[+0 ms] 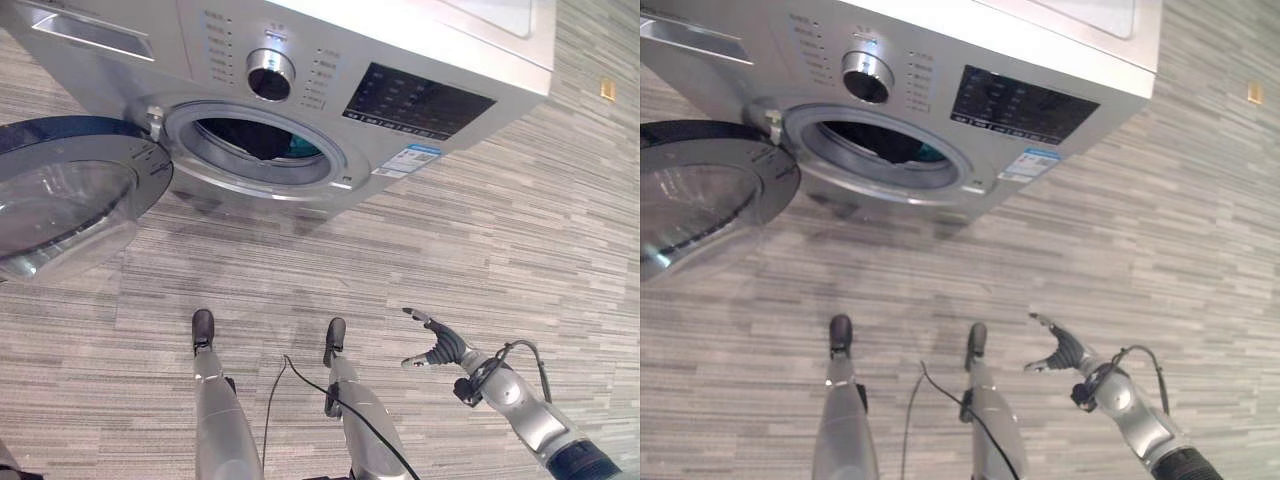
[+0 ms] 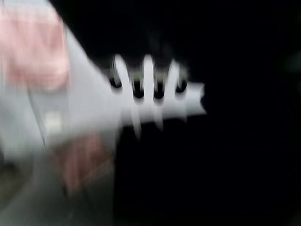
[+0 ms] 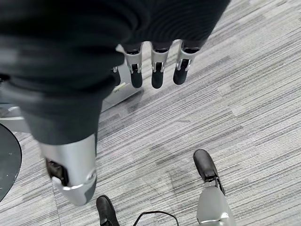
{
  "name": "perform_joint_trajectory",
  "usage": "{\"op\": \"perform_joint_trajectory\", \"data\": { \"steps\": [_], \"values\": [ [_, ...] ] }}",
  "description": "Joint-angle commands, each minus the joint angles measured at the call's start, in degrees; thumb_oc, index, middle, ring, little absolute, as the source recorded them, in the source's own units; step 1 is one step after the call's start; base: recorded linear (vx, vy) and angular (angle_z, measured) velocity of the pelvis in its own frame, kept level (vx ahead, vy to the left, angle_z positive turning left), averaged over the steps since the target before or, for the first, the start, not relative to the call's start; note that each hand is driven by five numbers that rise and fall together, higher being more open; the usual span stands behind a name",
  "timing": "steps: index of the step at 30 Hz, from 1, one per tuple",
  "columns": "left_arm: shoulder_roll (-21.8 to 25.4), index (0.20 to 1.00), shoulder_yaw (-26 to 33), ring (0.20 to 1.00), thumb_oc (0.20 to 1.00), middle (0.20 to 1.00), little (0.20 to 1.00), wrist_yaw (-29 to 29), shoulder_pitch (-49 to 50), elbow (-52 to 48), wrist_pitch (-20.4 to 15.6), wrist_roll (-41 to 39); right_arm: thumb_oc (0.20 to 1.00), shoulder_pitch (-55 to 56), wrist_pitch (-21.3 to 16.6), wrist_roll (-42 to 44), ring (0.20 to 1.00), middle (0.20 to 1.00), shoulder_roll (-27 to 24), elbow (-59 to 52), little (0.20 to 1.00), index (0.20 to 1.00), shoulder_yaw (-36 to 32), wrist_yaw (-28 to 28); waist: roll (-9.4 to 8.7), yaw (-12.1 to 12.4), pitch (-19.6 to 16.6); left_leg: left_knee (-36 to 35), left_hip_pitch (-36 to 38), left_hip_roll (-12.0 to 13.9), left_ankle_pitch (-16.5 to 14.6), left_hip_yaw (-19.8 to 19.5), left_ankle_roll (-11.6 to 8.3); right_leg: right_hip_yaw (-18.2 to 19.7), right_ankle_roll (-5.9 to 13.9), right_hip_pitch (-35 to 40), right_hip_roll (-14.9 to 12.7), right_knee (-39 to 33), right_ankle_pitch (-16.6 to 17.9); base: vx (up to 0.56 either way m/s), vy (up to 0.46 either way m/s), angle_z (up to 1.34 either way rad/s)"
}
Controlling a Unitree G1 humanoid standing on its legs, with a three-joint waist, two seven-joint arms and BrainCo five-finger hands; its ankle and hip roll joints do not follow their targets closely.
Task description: Grab the laundry basket,head to the washer,open it,put in the laundry and shut it.
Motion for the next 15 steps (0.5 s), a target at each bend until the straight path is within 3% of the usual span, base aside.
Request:
{"op": "perform_joint_trajectory", "data": {
  "steps": [1, 4, 7, 9, 12, 13, 15],
  "values": [
    [-5.8, 1.000, -2.7, 1.000, 1.000, 1.000, 1.000, -6.5, 6.7, 6.0, 0.9, -3.1, 1.000, -0.2, 1.5, 0.6, 1.000, 1.000, -0.2, 2.7, 1.000, 1.000, 0.0, -0.5, -2.58, -1.3, -2.4, 5.7, -0.9, -3.4, -7.9, 0.5, 6.13, 4.1, 1.22, 0.4, -0.5, 0.5, 0.6, 0.00, 0.000, 0.00],
    [-9.5, 1.000, -5.0, 1.000, 1.000, 1.000, 1.000, -10.4, 9.6, 4.0, 1.0, -2.3, 1.000, -0.8, 1.7, 0.5, 1.000, 1.000, -1.2, 2.3, 1.000, 1.000, 0.5, -0.1, -2.04, -1.8, -2.6, 5.3, -0.1, -3.5, -7.8, 0.9, 6.09, 4.4, 1.14, 0.5, -0.5, 0.6, 0.7, 0.00, 0.000, 0.00],
    [-18.0, 1.000, -7.4, 1.000, 1.000, 1.000, 1.000, -12.7, 12.5, -6.6, -0.8, -6.2, 1.000, -1.5, 1.7, 0.0, 1.000, 1.000, -1.4, 2.2, 1.000, 1.000, 0.4, -0.5, -0.65, -2.3, -2.2, 4.8, 1.6, -3.7, -7.7, 1.1, 6.08, 4.7, 0.94, 1.0, -0.7, 1.1, 0.3, 0.02, 0.003, 0.01],
    [-22.1, 1.000, -4.2, 1.000, 1.000, 1.000, 1.000, -13.3, 21.3, -18.0, -2.6, -12.7, 1.000, -0.4, 1.6, -0.2, 1.000, 1.000, -0.6, 2.0, 1.000, 1.000, -1.1, -0.9, 0.55, -2.1, -2.1, 4.3, 2.9, -3.9, -7.7, 1.4, 6.09, 4.8, 0.85, 1.6, -0.8, 1.2, 0.0, 0.04, 0.000, 0.01],
    [-33.0, 1.000, -2.1, 1.000, 1.000, 1.000, 1.000, -12.8, 31.3, -27.3, -5.4, -18.1, 1.000, 0.7, 0.9, -1.2, 1.000, 1.000, 0.1, 1.9, 1.000, 1.000, -2.3, -0.8, 1.59, -2.2, -2.7, 3.1, 5.1, -3.9, -7.6, 1.9, 5.97, 5.2, 0.46, 2.2, -0.7, 1.3, -0.6, 0.05, 0.000, 0.00],
    [-40.0, 1.000, -2.6, 1.000, 1.000, 1.000, 1.000, -11.1, 31.3, -26.2, -6.4, -19.7, 1.000, 0.4, 0.6, -1.9, 1.000, 1.000, -0.1, 2.3, 1.000, 1.000, -2.8, -0.9, 1.99, -2.7, -3.3, 2.0, 6.6, -3.8, -7.4, 2.6, 5.88, 5.7, 0.29, 2.5, -0.6, 1.4, -0.9, 0.08, -0.010, 0.11],
    [-45.6, 1.000, -5.2, 1.000, 1.000, 1.000, 1.000, -9.7, 29.4, -24.9, -7.5, -20.2, 1.000, 0.1, 0.3, -2.5, 1.000, 1.000, -0.5, 1.8, 1.000, 1.000, -3.6, -1.5, 2.39, -3.6, -4.0, 0.4, 8.4, -3.4, -6.9, 3.5, 5.63, 6.3, 0.26, 2.8, -0.3, 1.3, -1.0, 0.07, -0.028, 0.02]
  ]
}}
